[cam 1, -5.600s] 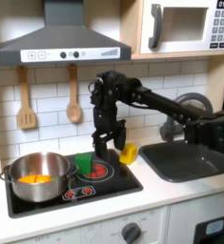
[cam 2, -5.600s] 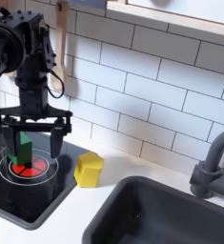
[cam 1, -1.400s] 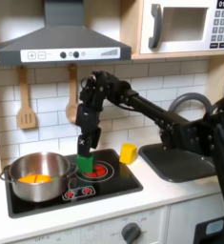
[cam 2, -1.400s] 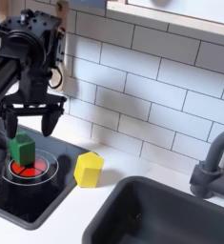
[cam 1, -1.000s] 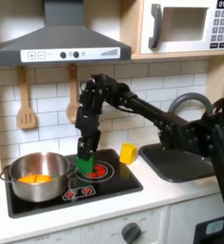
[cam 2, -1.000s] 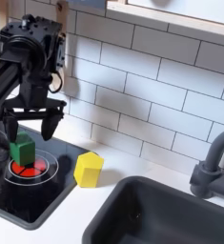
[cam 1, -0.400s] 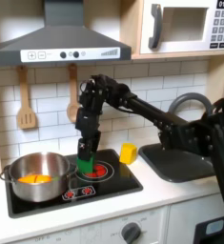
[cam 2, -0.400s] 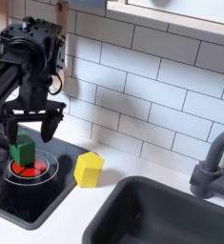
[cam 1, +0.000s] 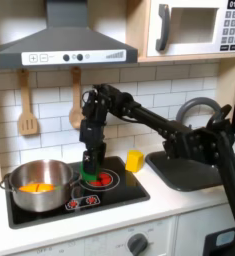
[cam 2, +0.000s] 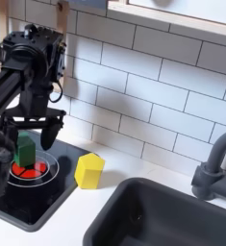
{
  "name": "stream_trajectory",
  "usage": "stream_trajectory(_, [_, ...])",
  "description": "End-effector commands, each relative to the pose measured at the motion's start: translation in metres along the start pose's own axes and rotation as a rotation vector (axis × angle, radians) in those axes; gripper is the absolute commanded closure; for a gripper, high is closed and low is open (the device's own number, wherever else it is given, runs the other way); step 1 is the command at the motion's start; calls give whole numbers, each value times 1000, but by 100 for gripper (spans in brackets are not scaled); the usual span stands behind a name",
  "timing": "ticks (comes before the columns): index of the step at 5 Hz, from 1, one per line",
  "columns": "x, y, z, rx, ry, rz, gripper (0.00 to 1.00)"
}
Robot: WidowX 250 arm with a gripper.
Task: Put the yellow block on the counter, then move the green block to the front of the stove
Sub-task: 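Move the green block to the front of the stove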
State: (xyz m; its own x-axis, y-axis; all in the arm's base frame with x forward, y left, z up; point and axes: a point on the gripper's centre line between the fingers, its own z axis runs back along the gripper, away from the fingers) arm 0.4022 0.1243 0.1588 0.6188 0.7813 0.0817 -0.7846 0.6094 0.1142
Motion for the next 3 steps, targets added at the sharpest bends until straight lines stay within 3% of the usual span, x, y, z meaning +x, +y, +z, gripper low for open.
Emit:
stream_trajectory(1, [1,-5,-1,-2,5,4,0])
stream_trajectory(2, [3,-6,-4,2,6,8,33])
stream_trajectory(3, [5,-5,-2,4,1,22,100])
